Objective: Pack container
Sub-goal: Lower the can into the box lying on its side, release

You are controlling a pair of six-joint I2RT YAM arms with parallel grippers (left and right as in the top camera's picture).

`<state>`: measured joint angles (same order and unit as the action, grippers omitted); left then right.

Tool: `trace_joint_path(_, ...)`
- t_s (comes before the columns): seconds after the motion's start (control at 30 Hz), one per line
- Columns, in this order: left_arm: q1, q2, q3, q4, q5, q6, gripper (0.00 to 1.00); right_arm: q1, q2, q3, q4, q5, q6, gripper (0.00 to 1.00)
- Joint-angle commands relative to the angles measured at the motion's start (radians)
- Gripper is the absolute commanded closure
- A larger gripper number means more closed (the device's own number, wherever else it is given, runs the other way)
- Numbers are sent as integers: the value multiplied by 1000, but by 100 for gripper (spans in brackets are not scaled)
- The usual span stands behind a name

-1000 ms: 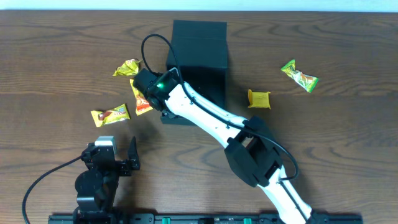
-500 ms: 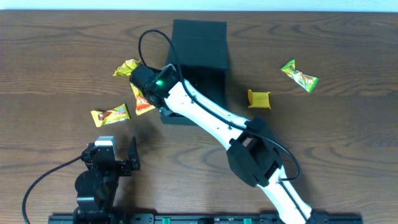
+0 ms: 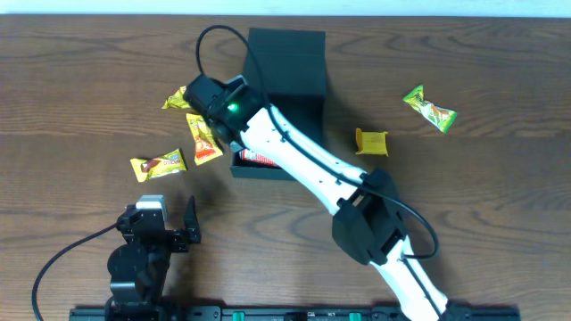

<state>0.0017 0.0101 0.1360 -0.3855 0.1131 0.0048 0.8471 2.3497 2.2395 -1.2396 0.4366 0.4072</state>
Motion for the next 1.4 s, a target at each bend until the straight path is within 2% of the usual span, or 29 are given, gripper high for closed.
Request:
trace_joint_path(0.0, -2, -6, -21, -5, 9, 15, 5, -52, 8, 24, 4, -1, 35, 99)
trace_joint_path(0.37, -2, -6, -21, -5, 9, 15, 4, -185, 9, -25, 138, -369, 122, 99)
trace_joint_path(0.57, -2, -6, -21, -5, 9, 15, 5, -179, 9, -106, 233, -392, 204, 99)
trace_joint_path(1.0, -2, -6, -21, -5, 9, 15, 5, -174, 9, -256, 367, -382, 270, 98)
trace_joint_path(1.37, -2, -6, -21, -5, 9, 15, 5, -139, 9, -304, 399, -445, 258, 98)
